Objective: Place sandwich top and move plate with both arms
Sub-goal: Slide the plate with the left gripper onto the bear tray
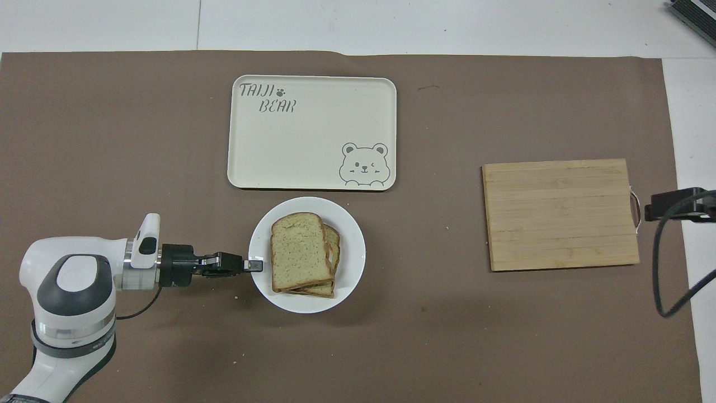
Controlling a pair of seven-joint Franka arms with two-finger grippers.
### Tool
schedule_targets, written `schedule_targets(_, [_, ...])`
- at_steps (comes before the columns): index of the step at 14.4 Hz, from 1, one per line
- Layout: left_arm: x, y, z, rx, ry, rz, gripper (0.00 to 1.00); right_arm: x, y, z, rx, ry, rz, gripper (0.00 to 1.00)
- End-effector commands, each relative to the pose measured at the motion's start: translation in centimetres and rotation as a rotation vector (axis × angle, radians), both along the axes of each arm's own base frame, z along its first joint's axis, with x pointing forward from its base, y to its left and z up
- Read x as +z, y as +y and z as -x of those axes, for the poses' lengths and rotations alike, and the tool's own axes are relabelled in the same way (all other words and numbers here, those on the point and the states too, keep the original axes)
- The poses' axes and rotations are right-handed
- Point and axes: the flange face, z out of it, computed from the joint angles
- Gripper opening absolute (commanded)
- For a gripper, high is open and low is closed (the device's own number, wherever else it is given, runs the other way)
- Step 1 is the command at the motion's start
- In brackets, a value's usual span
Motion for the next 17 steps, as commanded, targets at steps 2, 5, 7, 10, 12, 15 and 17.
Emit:
schedule_targets(2, [2.1,-0.4,-5.3,0.020,0.017,0.030,0.00,0.7,0.0,-0.6,0.016,-0.016,0.002,1.00])
schedule_targets(5, [3.8,-1.0,-10.3,0.049,0.027,0.013,0.00,0.7,0.0,-0.8,0.016,-0.016,0.000,1.00])
schedule_targets(7, [4.3,-1.1,-13.2,0.050,0.021,-0.004,0.00,0.7,-0.2,-0.8,0.015,-0.014,0.000,1.00])
schedule_targets(10, [3.5,-1.7,-17.4,0.011,-0.019,-0.038,0.00,0.8,0.0,-0.5,0.019,-0.016,-0.018,1.00])
schedule_targets(12, [3.1,-2.1,-20.1,0.007,-0.049,-0.038,0.00,0.9,-0.2,-0.7,0.012,-0.029,-0.018,1.00])
schedule_targets(15, [2.5,-2.7,-22.4,0.011,-0.077,-0.039,0.00,0.9,-0.1,-0.7,0.011,-0.027,-0.018,1.00])
schedule_targets(17, [2.4,-1.3,-23.8,0.026,-0.086,-0.033,0.00,0.9,-0.1,-0.7,0.016,-0.027,-0.018,1.00])
